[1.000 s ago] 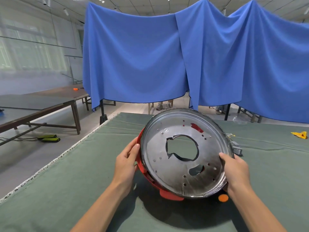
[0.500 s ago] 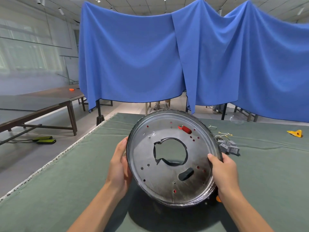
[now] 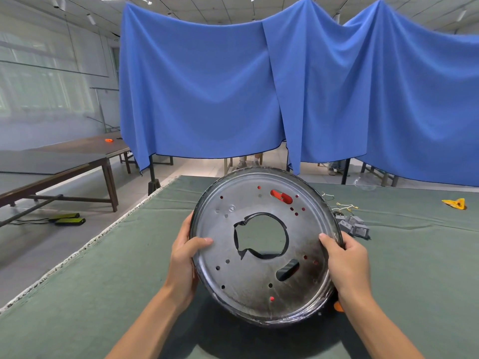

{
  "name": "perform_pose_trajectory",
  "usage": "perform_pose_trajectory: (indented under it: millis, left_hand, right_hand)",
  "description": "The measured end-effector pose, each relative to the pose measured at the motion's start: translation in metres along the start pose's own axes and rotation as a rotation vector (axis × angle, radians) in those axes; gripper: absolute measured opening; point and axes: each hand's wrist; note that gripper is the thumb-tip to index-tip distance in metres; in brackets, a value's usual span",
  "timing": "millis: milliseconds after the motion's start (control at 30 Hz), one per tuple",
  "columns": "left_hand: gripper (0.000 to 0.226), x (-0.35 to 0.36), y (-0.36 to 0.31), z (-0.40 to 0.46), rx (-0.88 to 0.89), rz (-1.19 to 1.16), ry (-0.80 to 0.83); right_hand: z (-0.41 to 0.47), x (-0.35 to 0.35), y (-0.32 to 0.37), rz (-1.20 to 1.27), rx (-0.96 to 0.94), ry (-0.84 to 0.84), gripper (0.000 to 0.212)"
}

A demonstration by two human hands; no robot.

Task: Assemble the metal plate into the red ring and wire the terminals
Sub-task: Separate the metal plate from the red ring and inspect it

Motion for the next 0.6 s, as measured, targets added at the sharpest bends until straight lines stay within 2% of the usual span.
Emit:
perform_pose_trajectory:
  millis: [133,333,600]
  left_hand:
    - [0.061,-0.0031,0.0020,0.0010,-0.014,-0.019,-0.023]
    - [0.044,-0.0015,0.0011,0.0023,0.008,-0.031,-0.055]
    - [0.049,-0.0033,0.0008,0.0030,0.007,-0.026,-0.099]
  right_hand:
    - [0.0004,-0.0001,-0.0018,-0.003,-0.023,-0.016,0.020]
    - [0.0004,0.0020,-0.0021,-0.022,-0.072,-0.067,0.024]
    - [0.0011,0.0001,0.0024,-0.022,-0.055,-0.018,0.020]
Point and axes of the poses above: each hand's wrist, its own z-axis towards the middle knuckle, its own x-axis out of the palm, y = z × x, and after that the axes turned 9 degrees about y, right-handed
